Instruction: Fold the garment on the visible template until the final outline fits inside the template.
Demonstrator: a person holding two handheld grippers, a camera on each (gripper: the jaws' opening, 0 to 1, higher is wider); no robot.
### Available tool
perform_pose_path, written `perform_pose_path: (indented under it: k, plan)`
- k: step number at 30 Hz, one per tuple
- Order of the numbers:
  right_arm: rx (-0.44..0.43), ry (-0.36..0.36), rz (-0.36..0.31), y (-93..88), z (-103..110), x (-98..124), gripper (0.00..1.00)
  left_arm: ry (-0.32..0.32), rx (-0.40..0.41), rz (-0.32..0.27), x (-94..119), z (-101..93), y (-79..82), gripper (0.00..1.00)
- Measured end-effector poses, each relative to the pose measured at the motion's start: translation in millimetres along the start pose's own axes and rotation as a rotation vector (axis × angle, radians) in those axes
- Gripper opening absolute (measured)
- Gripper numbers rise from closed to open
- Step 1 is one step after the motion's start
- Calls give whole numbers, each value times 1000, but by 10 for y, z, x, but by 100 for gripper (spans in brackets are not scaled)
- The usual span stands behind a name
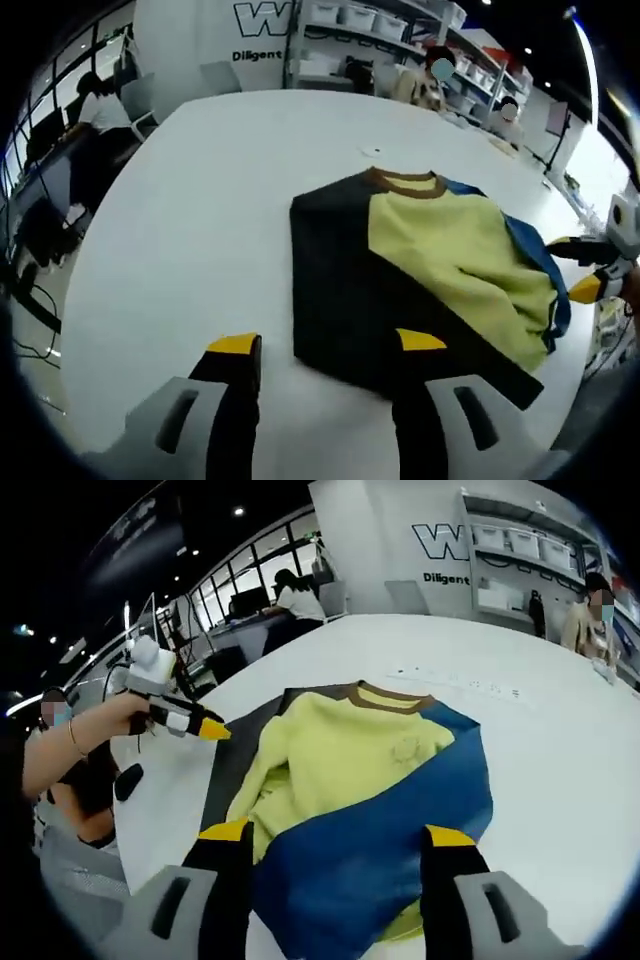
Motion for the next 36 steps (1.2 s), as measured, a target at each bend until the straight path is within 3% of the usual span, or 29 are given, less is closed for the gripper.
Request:
perform_pose_path:
  k: [7,12,15,18,24,36]
  plan:
    - [16,-7,4,-69,47,4,42,14,6,6,-67,11,-19,41]
    - [28,-22,12,-138,62,-24,34,15,25,-5,-110,9,15,27]
    - [27,-25,10,-161,78,-26,22,2,46,1,-116,14,10,19]
    - [34,-46,-2,-153,91,-15,19,9,28,-1,-113,25,10,16]
    - [45,-55,-35,-83,107,28,1,9,31,3,-108,34,6,10]
    - [11,-40,-75,-43,73,151,0,25,43,7,-101,89,28,6]
Point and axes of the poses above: the point that each gripper's makers call its tool centre point, and the gripper's own axes: x roughly backward along the fingers, z roughly to its left, y roughly out of its top, the point moved 7 cm from there along x, roughly backward along the fingers, and after that the axes turned 10 degrees about x, right-handed, at the moved point
